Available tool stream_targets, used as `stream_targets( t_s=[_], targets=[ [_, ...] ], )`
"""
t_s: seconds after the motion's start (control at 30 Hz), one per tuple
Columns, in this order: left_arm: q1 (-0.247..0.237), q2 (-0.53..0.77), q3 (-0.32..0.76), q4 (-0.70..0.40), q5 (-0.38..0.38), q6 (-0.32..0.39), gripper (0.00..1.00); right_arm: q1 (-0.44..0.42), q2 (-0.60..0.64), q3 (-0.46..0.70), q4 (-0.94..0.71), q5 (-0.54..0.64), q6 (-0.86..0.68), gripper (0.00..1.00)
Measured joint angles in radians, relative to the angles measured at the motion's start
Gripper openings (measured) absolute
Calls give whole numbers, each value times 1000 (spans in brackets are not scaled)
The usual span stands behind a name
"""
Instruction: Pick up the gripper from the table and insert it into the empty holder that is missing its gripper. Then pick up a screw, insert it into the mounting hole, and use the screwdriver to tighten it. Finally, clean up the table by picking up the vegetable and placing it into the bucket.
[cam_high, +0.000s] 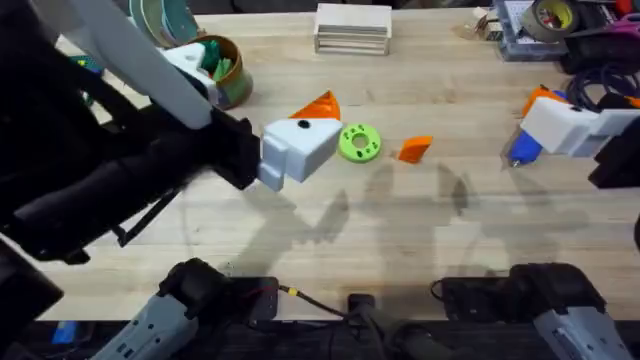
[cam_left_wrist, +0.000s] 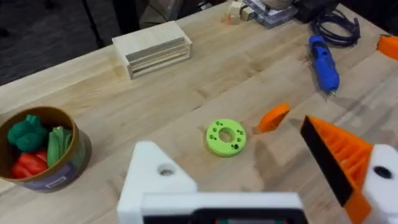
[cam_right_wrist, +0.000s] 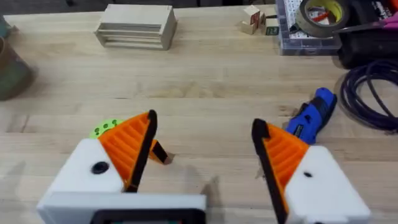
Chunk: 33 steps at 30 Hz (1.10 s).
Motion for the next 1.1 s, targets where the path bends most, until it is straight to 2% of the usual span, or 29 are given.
stream_targets(
  t_s=[0.13,0.27,0.47,0.5,0.7,1.1],
  targets=[
    [0,5,-5,43,0,0,993,0,0,0,0,0,0,991],
    [0,5,-47,148,0,0,993,0,0,0,0,0,0,992],
    [0,5,-179,347,5,0,993,0,0,0,0,0,0,991],
    [0,5,-245,427,12,0,993,0,0,0,0,0,0,991],
    [0,-1,-357,570,30,-1,993,0,0,0,0,0,0,991],
    [0,-250,-550,626,38,-3,994,0,0,0,0,0,0,991]
  ],
)
